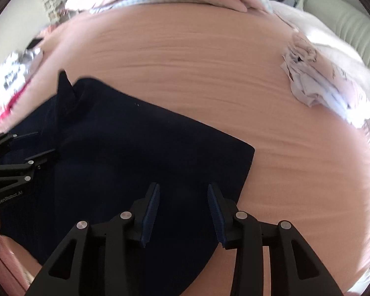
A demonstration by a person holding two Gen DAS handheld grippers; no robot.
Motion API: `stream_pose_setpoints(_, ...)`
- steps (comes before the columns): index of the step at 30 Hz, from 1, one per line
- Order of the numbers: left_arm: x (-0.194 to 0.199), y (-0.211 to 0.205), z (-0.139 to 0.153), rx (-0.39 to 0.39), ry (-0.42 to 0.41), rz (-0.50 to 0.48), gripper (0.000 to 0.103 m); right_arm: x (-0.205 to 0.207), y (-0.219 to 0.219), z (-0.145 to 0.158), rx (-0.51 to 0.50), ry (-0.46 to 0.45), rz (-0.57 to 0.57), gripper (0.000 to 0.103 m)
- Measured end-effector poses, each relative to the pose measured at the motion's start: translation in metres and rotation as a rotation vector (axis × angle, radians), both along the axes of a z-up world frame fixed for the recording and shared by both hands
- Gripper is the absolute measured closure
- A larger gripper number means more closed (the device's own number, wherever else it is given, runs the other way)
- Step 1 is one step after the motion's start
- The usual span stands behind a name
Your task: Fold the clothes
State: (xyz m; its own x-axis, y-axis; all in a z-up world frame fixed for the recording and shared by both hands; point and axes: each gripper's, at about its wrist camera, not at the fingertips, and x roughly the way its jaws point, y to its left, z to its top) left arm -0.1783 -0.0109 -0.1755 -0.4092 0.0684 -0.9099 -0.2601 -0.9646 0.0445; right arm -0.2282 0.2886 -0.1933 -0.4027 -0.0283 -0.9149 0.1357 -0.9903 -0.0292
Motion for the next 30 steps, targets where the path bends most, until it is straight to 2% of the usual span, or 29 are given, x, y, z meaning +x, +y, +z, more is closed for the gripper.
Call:
stream_pose_setpoints(3,0.025,-0.013,0.023,0.007,0.062,0.0,0.048,0.007,0.004,0.004,0.029,0.023,-0.015,0.059)
stream_pose_setpoints(7,0.035,-0.041,0.036,0.006,0.104,0.058,0.048,0.023,0.007,0.021,-0.024,0.062,-0.014,0.059)
stream_pose_setpoints(9,0.029,-0.055,0.031,0.023,0.072,0.122,0.048,0.021,-0.012,0.021,-0.071,0.065,0.01,0.059)
stream_pose_setpoints(13,0.033,-0.071,0.017,0.092,-0.025,0.193,0.048,0.031,-0.049,0.004,-0.128,-0.034,0.029,0.059)
stream_pose_setpoints(14,0.037,-0.072,0.015,0.069,-0.025,0.188,0.048,0.033,-0.057,-0.003,-0.102,-0.048,0.032,0.059)
stream_pose_setpoints(15,0.041,-0.072,0.01,0.013,-0.035,0.186,0.048,0.039,-0.062,-0.008,-0.059,-0.037,0.042,0.059)
stream_pose_setpoints(17,0.048,-0.077,0.003,-0.087,-0.059,0.187,0.047,0.054,-0.068,-0.008,0.038,0.013,0.084,0.058)
stream_pose_setpoints(18,0.053,-0.081,0.004,-0.089,-0.062,0.189,0.047,0.058,-0.067,-0.008,0.067,0.016,0.088,0.056)
stream_pose_setpoints(20,0.061,-0.091,0.009,-0.09,-0.069,0.215,0.048,0.068,-0.057,-0.003,0.051,0.018,0.06,0.056)
stream_pose_setpoints(22,0.068,-0.101,0.015,-0.094,-0.049,0.245,0.048,0.077,-0.044,0.001,-0.009,0.018,0.01,0.056)
stream_pose_setpoints(24,0.073,-0.108,0.023,-0.045,-0.016,0.266,0.048,0.081,-0.038,0.007,-0.05,0.031,-0.017,0.056)
stream_pose_setpoints(26,0.075,-0.103,0.031,0.079,0.02,0.239,0.048,0.083,-0.045,0.015,-0.06,0.051,0.005,0.056)
stream_pose_setpoints(28,0.076,-0.091,0.032,0.16,0.046,0.188,0.048,0.085,-0.052,0.022,-0.069,0.071,0.027,0.056)
stream_pose_setpoints(30,0.075,-0.074,0.023,0.118,0.023,0.151,0.048,0.092,-0.067,0.022,-0.077,0.083,0.08,0.056)
